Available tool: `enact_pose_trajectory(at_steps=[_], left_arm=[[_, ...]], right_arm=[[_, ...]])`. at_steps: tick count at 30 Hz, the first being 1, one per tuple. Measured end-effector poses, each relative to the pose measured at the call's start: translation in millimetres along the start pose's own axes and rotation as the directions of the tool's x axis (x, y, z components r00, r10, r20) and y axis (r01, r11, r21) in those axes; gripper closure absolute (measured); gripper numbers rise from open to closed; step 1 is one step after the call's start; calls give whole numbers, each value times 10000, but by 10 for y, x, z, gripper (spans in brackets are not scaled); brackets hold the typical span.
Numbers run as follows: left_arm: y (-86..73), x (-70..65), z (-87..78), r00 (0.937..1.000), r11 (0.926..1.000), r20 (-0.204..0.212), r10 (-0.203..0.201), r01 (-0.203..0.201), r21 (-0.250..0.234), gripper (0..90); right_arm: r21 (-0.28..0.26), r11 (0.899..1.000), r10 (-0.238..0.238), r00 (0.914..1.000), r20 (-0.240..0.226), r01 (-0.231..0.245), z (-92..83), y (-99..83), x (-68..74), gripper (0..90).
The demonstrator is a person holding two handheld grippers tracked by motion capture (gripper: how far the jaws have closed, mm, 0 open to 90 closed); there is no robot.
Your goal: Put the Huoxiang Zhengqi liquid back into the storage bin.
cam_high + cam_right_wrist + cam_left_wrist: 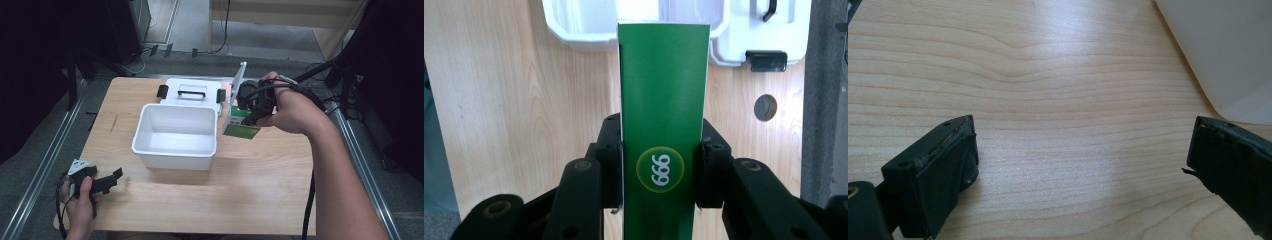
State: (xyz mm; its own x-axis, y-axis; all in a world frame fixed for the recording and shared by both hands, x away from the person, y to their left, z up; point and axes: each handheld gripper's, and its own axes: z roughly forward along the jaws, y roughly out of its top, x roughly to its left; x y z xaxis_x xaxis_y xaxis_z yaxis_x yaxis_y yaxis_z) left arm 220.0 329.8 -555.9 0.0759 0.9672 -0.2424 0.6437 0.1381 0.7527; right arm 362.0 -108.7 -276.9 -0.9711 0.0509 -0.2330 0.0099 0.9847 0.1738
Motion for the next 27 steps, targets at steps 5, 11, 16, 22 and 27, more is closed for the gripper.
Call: enact_pose_trajectory(at_steps=[5, 11, 16, 22, 27], left_arm=[[0, 2, 1, 10000, 10000, 9, -6, 6, -8, 10], [0, 1, 2, 10000, 10000, 17, -20, 20, -11, 10], [0, 0, 3, 10000, 10000, 17, -24, 24, -3, 10], [1, 1, 4, 10000, 10000, 6, -30, 30, -1, 10], [1, 2, 5, 10000, 10000, 18, -32, 32, 5, 10]], right_arm=[[-21, 9997, -256, 9997, -8, 256, -61, 156, 4, 645], [-115, 9994, -324, 9994, 109, 325, -127, 332, 4, 644], [-182, 9989, -439, 9990, 77, 441, -139, 472, 7, 644], [-250, 9979, -603, 9982, 20, 603, -108, 644, 12, 644], [-295, 9978, -603, 9981, -95, 600, -72, 774, 30, 644]])
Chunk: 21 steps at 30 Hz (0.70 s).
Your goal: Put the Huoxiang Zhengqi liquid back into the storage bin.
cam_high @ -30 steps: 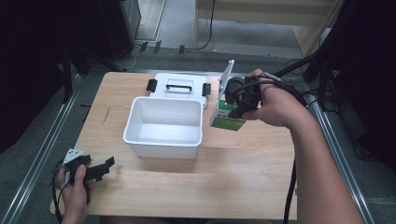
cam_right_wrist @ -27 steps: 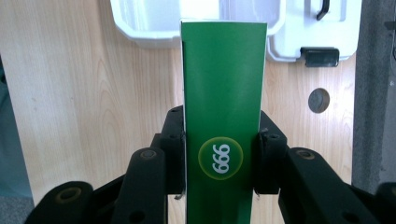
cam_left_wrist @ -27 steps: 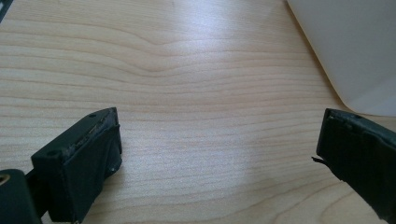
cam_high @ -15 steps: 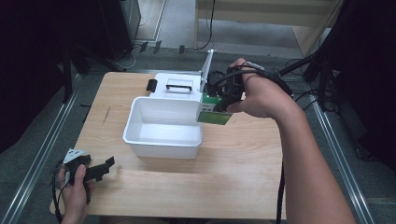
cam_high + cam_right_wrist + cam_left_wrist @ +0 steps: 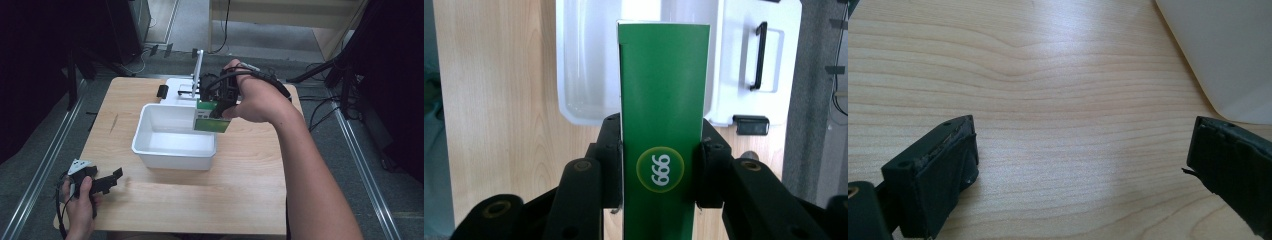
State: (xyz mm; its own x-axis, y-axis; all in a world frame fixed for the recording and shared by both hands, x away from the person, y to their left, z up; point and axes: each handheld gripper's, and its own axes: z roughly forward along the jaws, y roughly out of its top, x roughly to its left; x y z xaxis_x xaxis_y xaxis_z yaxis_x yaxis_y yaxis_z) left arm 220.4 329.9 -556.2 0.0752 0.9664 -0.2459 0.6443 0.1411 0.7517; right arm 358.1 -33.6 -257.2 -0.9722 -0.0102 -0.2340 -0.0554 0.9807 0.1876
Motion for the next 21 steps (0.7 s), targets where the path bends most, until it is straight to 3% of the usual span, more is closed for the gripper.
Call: enact_pose_trajectory(at_steps=[16, 21], left_arm=[[1, 1, 1, 10000, 10000, 21, 21, -21, 34, 10], [2, 2, 1, 10000, 10000, 32, 23, -24, 59, 10]], right_arm=[[-97, 9990, -446, 9988, -203, 444, 211, 254, -13, 644], [168, 9990, -410, 9987, -291, 415, 318, 261, -25, 644]])
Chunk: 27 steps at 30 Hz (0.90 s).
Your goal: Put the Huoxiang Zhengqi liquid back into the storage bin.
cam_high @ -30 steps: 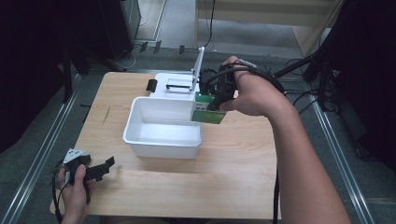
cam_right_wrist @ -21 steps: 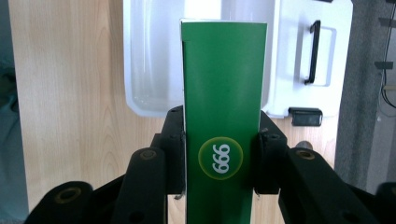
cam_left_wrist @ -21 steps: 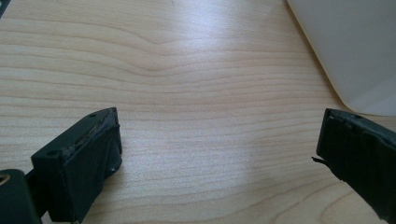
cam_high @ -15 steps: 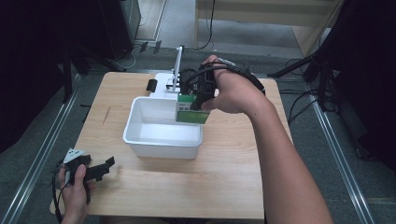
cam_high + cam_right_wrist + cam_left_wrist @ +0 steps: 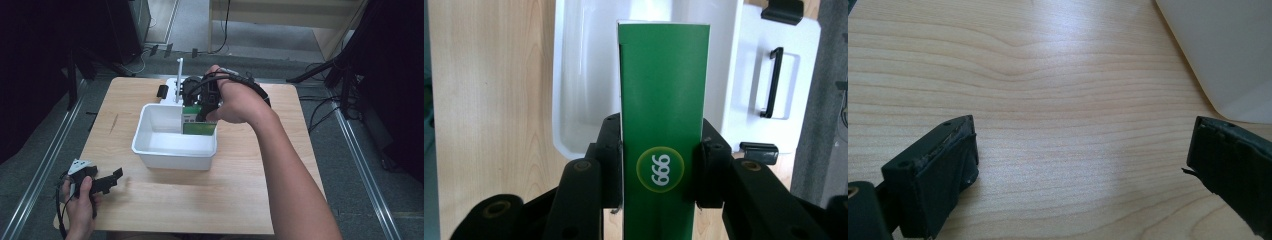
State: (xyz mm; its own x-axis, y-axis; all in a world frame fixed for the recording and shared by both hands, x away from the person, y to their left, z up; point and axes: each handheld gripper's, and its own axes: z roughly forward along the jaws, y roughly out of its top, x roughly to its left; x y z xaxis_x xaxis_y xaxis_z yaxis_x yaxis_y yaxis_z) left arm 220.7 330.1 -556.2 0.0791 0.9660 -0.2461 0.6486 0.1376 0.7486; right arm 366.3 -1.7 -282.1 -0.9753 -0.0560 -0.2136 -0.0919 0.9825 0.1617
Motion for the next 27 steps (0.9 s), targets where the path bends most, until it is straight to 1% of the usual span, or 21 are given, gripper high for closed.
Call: enact_pose_trajectory(at_steps=[1, 2, 3, 6, 8, 10, 14, 16, 20, 21, 22, 23, 27], left_arm=[[0, 0, 0, 10000, 10000, -3, -4, 4, -1, 10], [-1, 0, 1, 10000, 10000, -12, -9, 9, -16, 10], [-1, 0, 1, 10000, 10000, -12, -14, 14, -17, 10], [0, 1, 1, 10000, 10000, -2, -13, 13, -1, 10], [0, 1, 2, 10000, 10000, 0, -10, 10, 0, 10], [0, 2, 3, 10000, 10000, -4, -8, 8, 6, 10], [0, 2, 5, 10000, 10000, 8, -33, 33, -4, 10], [1, 3, 5, 10000, 10000, 8, -15, 15, -6, 10], [1, 5, 3, 10000, 10000, 18, 6, -6, 7, 10], [1, 5, 2, 10000, 10000, 22, 8, -8, 10, 10], [1, 6, 3, 10000, 10000, 23, 5, -5, 11, 10], [1, 4, 3, 10000, 10000, 23, -10, 10, 14, 10], [2, 5, 1, 10000, 10000, 25, -2, 2, 45, 10]], right_arm=[[31, 10000, -61, 10000, -2, 61, 27, -2, -10, 643], [79, 10000, -27, 10000, -8, 27, 54, -7, -13, 643], [48, 9999, -100, 9999, -10, 100, 82, -12, -23, 643], [17, 10000, -64, 10000, -59, 64, 158, -30, -32, 643], [-9, 9999, -142, 9999, -87, 142, 209, -33, -45, 643], [70, 10000, -48, 9999, -120, 49, 252, -35, -45, 643], [115, 9999, -60, 9999, -133, 62, 340, -25, -54, 642], [73, 9998, -164, 9998, -103, 165, 391, -19, -62, 642], [135, 9999, 25, 9999, -167, -23, 488, -26, -62, 642], [99, 9999, -66, 9998, -181, 67, 516, -30, -72, 642], [98, 9999, -72, 9998, -175, 74, 539, -36, -74, 642], [134, 9999, 27, 9998, -192, -24, 558, -39, -69, 642], [51, 10000, -27, 9997, -260, 29, 641, -50, -79, 642]])
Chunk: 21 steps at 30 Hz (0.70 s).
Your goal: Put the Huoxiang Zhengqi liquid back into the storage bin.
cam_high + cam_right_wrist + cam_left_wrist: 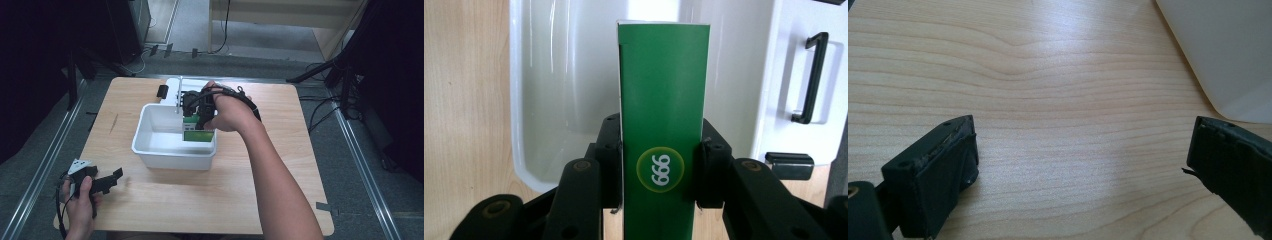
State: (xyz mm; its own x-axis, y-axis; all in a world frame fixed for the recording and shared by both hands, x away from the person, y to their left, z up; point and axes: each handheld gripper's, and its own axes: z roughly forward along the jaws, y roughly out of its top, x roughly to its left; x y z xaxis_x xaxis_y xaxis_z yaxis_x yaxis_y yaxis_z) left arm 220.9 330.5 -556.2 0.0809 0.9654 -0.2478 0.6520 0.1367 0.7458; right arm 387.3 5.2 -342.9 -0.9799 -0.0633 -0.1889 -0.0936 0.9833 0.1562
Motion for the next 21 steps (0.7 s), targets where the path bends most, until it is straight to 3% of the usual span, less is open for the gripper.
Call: enact_pose_trajectory(at_steps=[21], left_arm=[[0, -1, 3, 10000, 10000, 4, -25, 25, -35, 10]], right_arm=[[95, 10000, -22, 9986, -536, 27, 411, -13, 3, 640]])
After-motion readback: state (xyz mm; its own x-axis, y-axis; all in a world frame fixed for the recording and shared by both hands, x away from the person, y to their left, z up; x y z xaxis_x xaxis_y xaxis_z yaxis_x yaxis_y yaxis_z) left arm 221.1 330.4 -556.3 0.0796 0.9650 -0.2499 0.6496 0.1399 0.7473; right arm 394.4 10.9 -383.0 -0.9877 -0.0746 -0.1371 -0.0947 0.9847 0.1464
